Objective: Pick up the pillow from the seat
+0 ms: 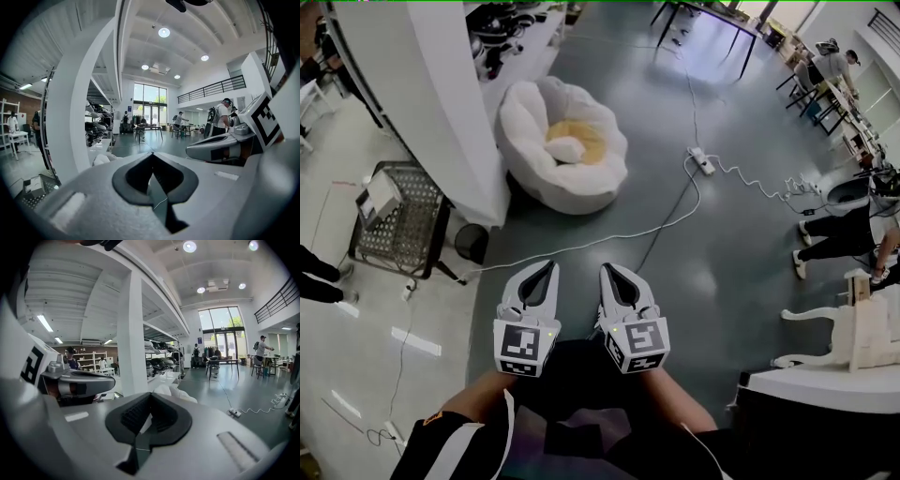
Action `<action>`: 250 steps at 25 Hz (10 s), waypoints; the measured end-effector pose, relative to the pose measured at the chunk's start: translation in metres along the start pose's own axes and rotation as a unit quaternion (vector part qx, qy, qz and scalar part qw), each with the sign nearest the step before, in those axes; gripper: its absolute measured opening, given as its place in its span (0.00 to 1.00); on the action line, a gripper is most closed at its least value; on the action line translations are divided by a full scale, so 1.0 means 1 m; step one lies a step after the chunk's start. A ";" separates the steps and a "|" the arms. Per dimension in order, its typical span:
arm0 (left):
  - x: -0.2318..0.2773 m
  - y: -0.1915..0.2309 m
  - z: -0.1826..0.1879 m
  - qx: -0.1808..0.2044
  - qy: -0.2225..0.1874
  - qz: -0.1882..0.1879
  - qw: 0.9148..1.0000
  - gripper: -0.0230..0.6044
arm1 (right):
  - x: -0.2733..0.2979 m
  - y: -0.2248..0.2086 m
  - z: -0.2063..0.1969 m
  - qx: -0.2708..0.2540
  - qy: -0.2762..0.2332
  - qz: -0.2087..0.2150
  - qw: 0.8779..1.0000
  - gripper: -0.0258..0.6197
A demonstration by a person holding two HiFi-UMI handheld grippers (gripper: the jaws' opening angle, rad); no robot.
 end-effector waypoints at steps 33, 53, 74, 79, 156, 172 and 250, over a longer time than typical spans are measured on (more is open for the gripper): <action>0.232 -0.011 0.056 0.007 0.026 0.139 0.990 0.04 | 0.150 -0.223 0.039 -0.008 0.024 0.109 0.994 0.04; 0.346 0.102 0.039 -0.016 0.052 0.063 0.996 0.04 | 0.287 -0.237 0.050 -0.003 0.085 0.063 0.994 0.04; 0.376 0.210 0.049 -0.019 0.034 0.053 0.998 0.04 | 0.381 -0.211 0.080 -0.025 0.110 0.030 0.993 0.04; 0.381 0.221 0.047 -0.019 0.036 0.061 0.997 0.04 | 0.394 -0.209 0.079 -0.029 0.112 0.037 0.993 0.04; 0.673 0.320 -0.379 -0.135 0.250 0.216 0.934 0.04 | 0.770 -0.346 -0.359 -0.001 0.361 0.149 0.921 0.35; 0.668 0.327 -0.381 -0.135 0.254 0.219 0.932 0.04 | 0.781 -0.339 -0.379 -0.008 0.379 0.141 0.915 0.10; 0.517 0.247 0.076 -0.085 0.114 0.139 0.980 0.04 | 0.507 -0.289 0.127 -0.067 0.143 0.167 0.973 0.08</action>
Point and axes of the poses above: the fingertips, and each gripper's own axes: x forward along the fingers, y to its left, z out of its top, the point moved 7 cm from there along -x, backward along the fingers, and after that the axes turned 1 degree about -y, right-handed, at the moved point
